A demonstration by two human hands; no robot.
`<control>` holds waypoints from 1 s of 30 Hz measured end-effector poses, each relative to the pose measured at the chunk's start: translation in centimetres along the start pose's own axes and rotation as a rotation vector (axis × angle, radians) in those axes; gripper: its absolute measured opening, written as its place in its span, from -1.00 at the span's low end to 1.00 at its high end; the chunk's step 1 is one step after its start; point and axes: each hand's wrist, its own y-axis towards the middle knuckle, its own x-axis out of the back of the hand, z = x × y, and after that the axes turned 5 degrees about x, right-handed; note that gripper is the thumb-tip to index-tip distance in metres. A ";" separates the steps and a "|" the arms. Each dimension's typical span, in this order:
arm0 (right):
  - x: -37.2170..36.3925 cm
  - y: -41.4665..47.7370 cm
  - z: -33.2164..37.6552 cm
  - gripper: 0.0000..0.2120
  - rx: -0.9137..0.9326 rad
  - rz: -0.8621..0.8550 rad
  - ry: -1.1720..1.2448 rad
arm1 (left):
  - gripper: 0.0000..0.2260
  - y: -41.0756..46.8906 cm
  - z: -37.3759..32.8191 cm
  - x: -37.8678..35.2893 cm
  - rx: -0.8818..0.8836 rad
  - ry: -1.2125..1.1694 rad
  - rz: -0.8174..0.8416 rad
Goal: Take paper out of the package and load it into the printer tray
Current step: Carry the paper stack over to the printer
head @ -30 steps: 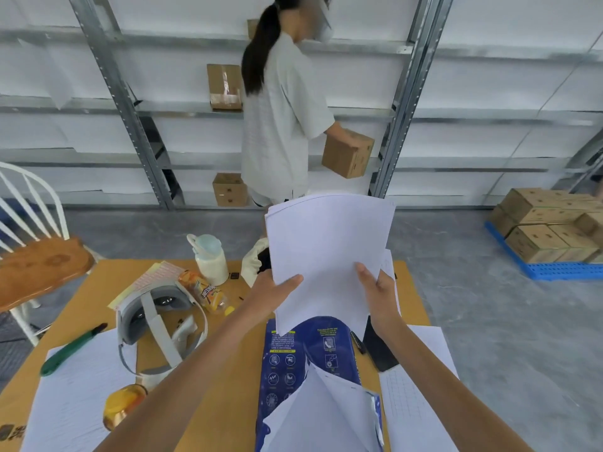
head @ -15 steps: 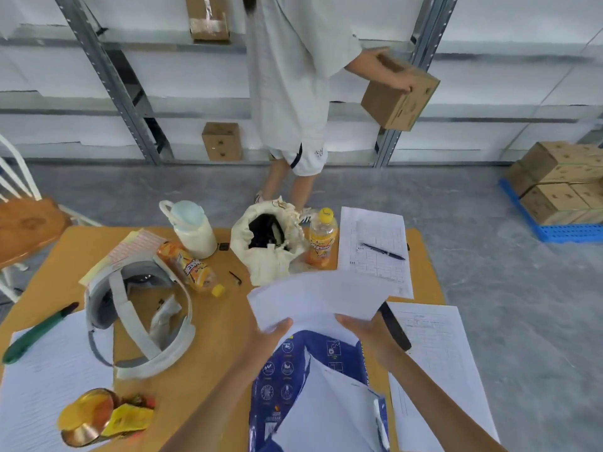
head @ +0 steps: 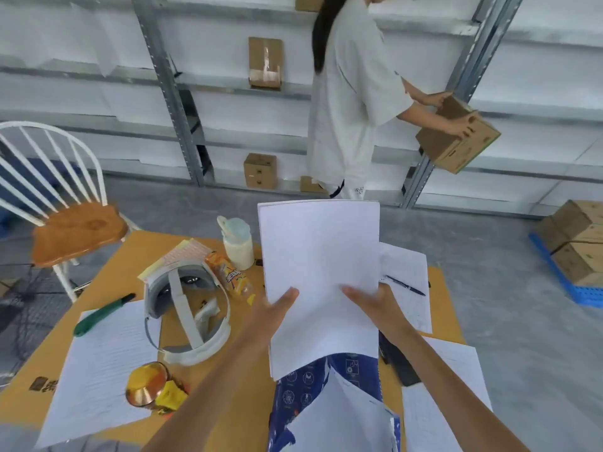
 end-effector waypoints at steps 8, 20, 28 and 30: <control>-6.7 -0.5 9.7 -0.92 0.159 0.407 0.125 | -0.88 -9.1 -6.2 9.5 -0.115 -0.162 -0.304; -24.3 -16.1 18.9 -0.83 0.192 1.275 0.206 | -0.83 -35.6 -2.5 22.0 -0.135 -0.416 -0.940; -32.9 -31.2 19.3 -0.92 0.291 1.591 0.119 | -0.83 -53.4 1.1 24.1 -0.173 -0.511 -1.291; -34.9 -35.4 19.3 -0.88 0.321 1.686 0.104 | -0.83 -57.5 2.4 24.2 -0.190 -0.535 -1.333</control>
